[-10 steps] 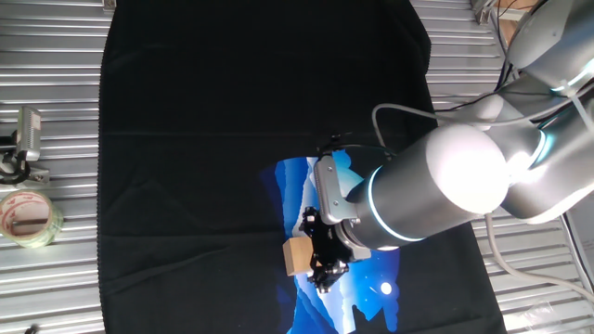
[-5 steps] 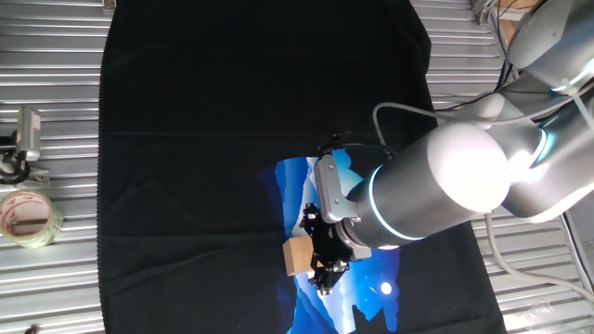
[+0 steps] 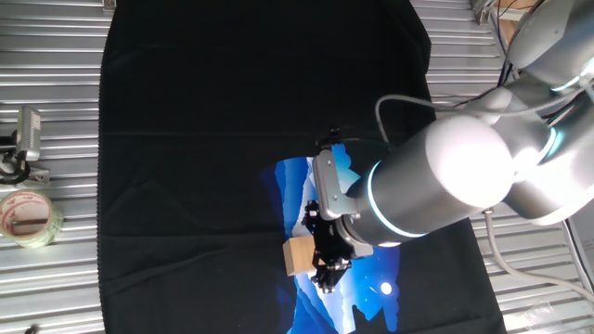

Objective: Pick up the small block on the left and move it to the right

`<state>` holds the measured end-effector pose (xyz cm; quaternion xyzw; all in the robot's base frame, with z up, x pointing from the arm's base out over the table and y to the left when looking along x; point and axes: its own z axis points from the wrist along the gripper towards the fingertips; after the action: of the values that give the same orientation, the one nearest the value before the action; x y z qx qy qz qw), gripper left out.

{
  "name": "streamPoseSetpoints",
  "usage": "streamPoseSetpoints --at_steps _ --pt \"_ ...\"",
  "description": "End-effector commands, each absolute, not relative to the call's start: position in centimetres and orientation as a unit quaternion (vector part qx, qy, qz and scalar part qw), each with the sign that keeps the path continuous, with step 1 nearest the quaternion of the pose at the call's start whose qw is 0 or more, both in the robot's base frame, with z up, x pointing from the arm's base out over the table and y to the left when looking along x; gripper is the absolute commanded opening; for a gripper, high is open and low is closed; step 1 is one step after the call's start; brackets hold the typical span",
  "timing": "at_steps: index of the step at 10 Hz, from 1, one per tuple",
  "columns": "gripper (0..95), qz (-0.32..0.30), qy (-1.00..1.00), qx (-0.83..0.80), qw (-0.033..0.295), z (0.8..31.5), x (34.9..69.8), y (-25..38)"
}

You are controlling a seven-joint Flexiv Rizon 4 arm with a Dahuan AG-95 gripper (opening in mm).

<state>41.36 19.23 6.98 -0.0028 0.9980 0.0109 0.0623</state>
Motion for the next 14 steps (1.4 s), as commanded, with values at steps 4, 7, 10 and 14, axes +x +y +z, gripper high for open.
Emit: streamPoseSetpoints --at_steps 4,7,10,14 --pt "76.0 0.009 0.998 -0.005 0.059 8.7 40.7 19.4" --pt "57.0 0.005 0.998 -0.008 0.058 8.9 40.7 19.2" --pt "57.0 0.006 0.998 -0.01 0.057 8.9 40.7 19.0" --pt "57.0 0.006 0.998 -0.012 0.055 9.1 40.7 19.0"
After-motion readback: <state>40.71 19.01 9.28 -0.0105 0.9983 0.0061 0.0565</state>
